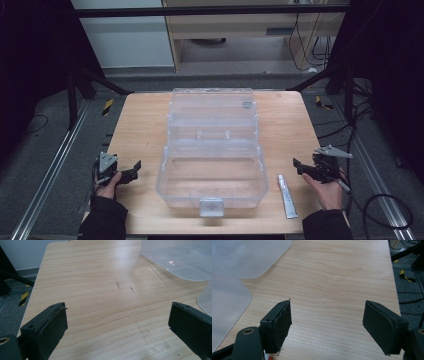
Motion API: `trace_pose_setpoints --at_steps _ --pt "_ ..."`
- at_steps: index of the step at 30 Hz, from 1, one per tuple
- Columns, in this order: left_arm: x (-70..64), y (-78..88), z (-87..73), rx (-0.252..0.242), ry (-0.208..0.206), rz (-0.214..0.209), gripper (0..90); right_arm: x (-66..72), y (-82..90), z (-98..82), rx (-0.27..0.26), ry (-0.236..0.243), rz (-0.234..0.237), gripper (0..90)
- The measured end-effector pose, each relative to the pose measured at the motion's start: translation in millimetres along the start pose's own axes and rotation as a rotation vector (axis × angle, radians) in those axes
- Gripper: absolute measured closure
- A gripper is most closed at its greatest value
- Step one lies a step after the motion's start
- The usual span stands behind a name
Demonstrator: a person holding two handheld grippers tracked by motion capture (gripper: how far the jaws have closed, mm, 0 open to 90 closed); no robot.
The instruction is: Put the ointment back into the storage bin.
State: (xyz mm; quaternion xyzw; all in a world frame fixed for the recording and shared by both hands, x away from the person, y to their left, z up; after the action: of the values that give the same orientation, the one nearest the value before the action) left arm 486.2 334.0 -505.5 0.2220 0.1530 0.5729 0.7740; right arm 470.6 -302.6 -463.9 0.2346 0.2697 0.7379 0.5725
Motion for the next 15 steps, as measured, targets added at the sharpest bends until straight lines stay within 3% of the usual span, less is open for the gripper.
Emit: trace_pose_setpoints --at_steps 5,8,15 --pt "0.0 0.1 -0.1 -0.003 -0.001 -0.002 1.6 3.2 8.0 5.4 0.006 0.024 -0.010 24.1" --pt "-0.2 -0.1 0.0 -0.002 -0.004 -0.005 1.6 7.7 12.2 8.6 0.006 0.031 0.024 27.1" --pt "-0.4 0.1 -0.1 -0.004 -0.005 -0.001 1.6 19.0 19.8 15.0 0.065 0.068 0.026 32.0"
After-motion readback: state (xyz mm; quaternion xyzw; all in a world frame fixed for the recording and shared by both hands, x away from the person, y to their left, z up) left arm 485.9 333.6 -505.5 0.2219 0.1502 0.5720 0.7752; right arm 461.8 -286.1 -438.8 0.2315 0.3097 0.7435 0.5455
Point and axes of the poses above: each handheld gripper's, and its own axes: y roughly backward along the jaws, z roughly out of its top, x roughly to its left, the point moved 1 cm from there along -y, roughly forward along the jaws, and after that the axes turned 5 degrees about x, right-handed, at the moved point
